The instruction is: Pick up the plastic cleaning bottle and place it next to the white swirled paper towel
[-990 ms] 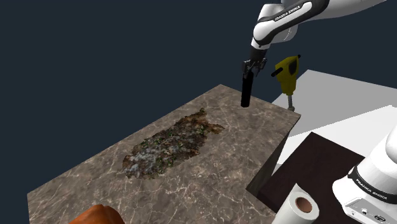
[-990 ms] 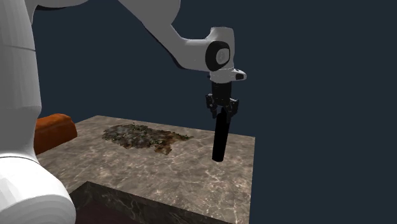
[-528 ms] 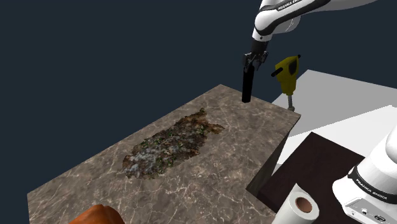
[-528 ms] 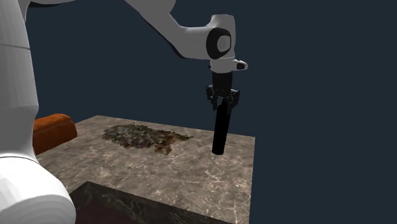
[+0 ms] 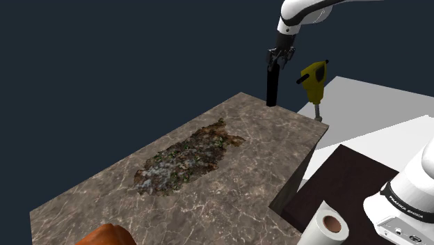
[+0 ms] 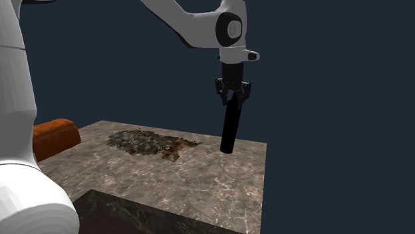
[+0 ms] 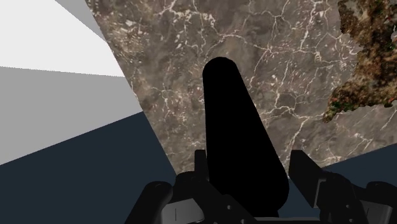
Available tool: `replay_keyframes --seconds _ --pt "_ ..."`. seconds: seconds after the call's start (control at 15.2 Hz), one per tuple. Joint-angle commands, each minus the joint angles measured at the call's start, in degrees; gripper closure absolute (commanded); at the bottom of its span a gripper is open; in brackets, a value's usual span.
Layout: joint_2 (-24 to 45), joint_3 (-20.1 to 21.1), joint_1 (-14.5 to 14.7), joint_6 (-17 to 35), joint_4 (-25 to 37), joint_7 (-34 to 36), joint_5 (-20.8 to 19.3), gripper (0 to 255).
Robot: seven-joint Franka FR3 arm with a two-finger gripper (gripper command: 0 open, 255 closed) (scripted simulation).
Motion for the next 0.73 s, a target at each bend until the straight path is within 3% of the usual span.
replay_keyframes --seconds 0.0,0.66 --pt "-0.2 0.0 0.0 -1.7 1.5 0.0 -0.1 255" --pt "-0.7 -0.1 -0.1 -9.3 8.6 0.4 -0.3 255"
